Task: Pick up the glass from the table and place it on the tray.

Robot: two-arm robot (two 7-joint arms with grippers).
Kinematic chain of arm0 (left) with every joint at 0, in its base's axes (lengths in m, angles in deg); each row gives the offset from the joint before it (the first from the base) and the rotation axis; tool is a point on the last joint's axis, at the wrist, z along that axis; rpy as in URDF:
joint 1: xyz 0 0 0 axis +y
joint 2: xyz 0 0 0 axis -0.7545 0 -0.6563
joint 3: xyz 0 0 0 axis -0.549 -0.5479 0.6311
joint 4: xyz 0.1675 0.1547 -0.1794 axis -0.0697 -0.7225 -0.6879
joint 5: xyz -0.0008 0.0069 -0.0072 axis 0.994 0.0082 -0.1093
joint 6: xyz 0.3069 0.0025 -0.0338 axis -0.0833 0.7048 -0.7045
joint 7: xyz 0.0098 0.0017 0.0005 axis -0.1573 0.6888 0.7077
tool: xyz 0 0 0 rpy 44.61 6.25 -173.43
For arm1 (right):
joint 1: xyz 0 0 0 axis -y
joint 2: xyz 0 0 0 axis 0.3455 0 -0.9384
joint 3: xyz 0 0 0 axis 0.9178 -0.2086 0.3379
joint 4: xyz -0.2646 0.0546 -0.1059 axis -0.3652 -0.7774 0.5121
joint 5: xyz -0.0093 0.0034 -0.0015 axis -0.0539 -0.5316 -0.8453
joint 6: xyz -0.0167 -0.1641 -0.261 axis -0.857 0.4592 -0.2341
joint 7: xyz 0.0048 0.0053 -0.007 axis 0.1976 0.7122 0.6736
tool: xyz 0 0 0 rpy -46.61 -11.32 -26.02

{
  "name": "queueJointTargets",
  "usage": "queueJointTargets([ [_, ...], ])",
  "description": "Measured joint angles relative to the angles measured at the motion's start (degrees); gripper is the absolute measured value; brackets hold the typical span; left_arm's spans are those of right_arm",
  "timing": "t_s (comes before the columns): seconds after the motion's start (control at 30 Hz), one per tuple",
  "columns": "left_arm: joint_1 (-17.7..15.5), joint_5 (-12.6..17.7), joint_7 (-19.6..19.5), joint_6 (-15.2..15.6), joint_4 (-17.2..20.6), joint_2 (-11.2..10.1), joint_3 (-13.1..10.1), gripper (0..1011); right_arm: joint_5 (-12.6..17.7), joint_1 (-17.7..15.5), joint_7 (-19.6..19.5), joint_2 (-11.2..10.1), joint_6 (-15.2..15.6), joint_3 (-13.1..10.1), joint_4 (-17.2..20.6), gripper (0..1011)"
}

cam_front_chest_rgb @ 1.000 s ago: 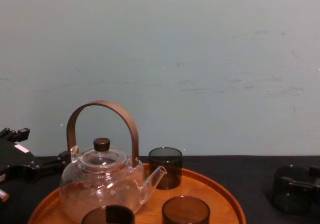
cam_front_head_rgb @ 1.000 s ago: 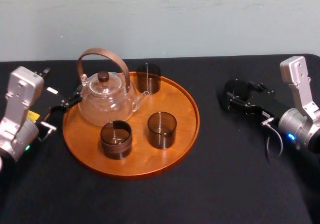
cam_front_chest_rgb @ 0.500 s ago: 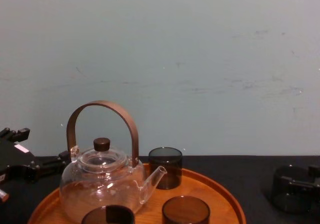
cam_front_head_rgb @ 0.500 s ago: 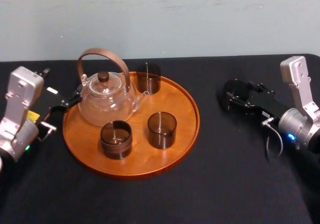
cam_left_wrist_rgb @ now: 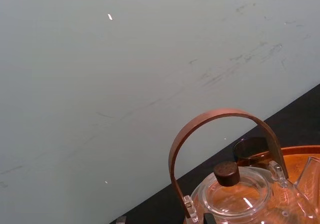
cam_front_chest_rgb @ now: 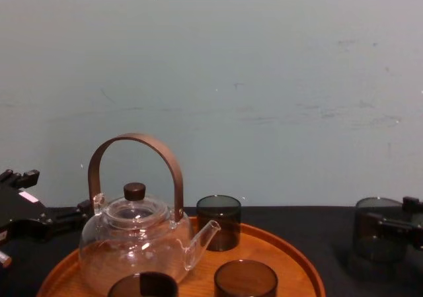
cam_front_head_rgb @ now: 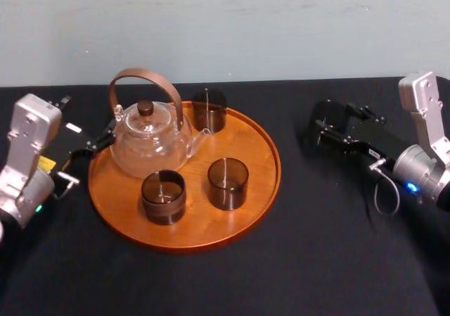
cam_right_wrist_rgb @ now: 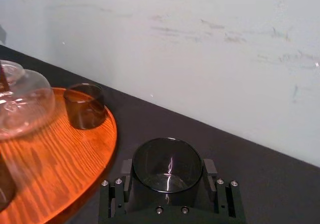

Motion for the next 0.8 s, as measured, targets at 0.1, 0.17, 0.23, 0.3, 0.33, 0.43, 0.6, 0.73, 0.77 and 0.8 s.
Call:
queueJointTargets([
  [0.1, 0.0, 0.0, 0.0, 0.0, 0.0, 0.0, 0.0, 1001, 0.0, -0.5, -0.1, -0.2, 0.2, 0.1, 1.4, 865],
  [0.17, 0.0, 0.0, 0.0, 0.0, 0.0, 0.0, 0.0, 1001, 0.0, -0.9, -0.2, -0.4, 0.5, 0.3, 2.7, 865],
  [0.23, 0.0, 0.0, 0.0, 0.0, 0.0, 0.0, 0.0, 1002, 0.0, -1.3, -0.3, -0.4, 0.8, 0.5, 3.9, 865],
  [0.3, 0.0, 0.0, 0.0, 0.0, 0.0, 0.0, 0.0, 1002, 0.0, -1.5, -0.4, -0.5, 1.0, 0.8, 4.8, 865],
  [0.33, 0.0, 0.0, 0.0, 0.0, 0.0, 0.0, 0.0, 1001, 0.0, -1.5, -0.4, -0.5, 1.0, 0.8, 4.8, 865],
  [0.43, 0.0, 0.0, 0.0, 0.0, 0.0, 0.0, 0.0, 1001, 0.0, -1.5, -0.5, -0.4, 1.4, 1.2, 5.9, 865],
  [0.6, 0.0, 0.0, 0.0, 0.0, 0.0, 0.0, 0.0, 1001, -0.3, -1.3, -0.6, 0.0, 1.8, 2.2, 6.7, 865],
  [0.73, 0.0, 0.0, 0.0, 0.0, 0.0, 0.0, 0.0, 1001, -0.7, -0.3, -0.5, 0.7, 2.0, 3.3, 6.5, 865],
  [0.77, 0.0, 0.0, 0.0, 0.0, 0.0, 0.0, 0.0, 1002, -0.8, -0.1, -0.5, 0.9, 2.0, 3.5, 6.3, 865],
  [0.8, 0.0, 0.0, 0.0, 0.0, 0.0, 0.0, 0.0, 1001, -0.8, 0.3, -0.4, 1.1, 2.0, 3.8, 6.0, 865],
])
